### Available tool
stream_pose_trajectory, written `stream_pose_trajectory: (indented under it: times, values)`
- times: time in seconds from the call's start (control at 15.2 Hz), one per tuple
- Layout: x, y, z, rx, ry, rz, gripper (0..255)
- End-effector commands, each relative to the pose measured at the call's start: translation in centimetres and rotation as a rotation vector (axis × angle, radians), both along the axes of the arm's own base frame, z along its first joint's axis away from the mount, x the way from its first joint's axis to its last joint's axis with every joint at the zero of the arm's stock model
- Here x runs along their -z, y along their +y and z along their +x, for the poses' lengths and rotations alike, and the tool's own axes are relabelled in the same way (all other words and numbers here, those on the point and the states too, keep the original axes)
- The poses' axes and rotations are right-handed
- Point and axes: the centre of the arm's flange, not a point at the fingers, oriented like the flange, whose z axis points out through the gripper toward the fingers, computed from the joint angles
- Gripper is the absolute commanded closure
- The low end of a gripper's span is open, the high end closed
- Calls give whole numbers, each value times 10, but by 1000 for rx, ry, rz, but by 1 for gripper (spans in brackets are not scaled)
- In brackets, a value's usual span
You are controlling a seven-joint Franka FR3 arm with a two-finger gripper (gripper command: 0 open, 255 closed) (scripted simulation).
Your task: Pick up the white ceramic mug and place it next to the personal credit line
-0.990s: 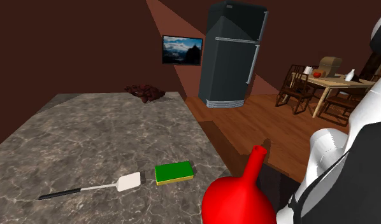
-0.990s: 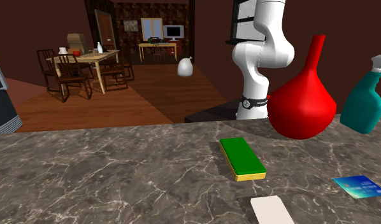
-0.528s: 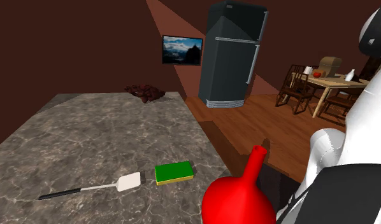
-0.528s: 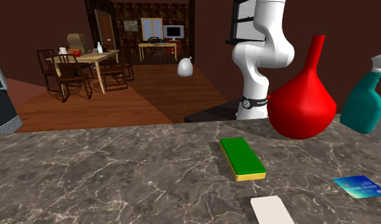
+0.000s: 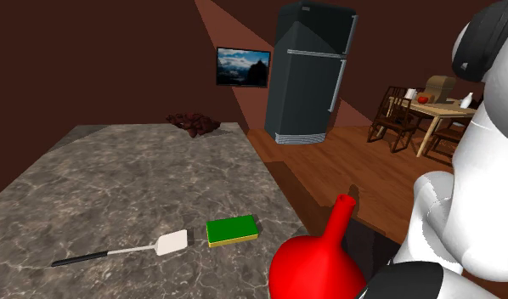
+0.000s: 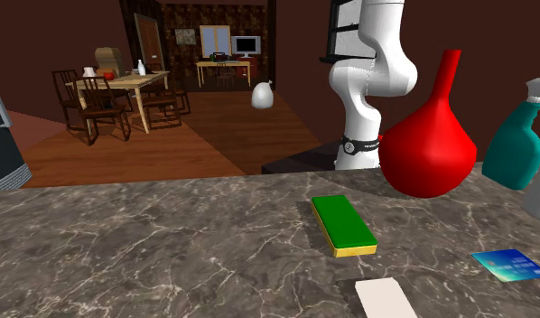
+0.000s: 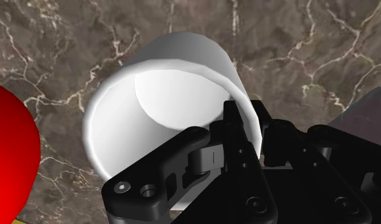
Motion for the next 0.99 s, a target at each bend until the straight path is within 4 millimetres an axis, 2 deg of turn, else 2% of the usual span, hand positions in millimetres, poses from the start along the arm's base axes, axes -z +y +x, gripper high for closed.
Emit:
stream_pose_trajectory:
  times: [0.0,0.46,0.53,0.86,0.92]
  values:
    - [4,0,0,0,0,1,255]
    - [4,0,0,0,0,1,255]
    - [4,0,0,0,0,1,0]
    - [4,0,0,0,0,1,0]
    - [-9,0,-2,0,0,1,0]
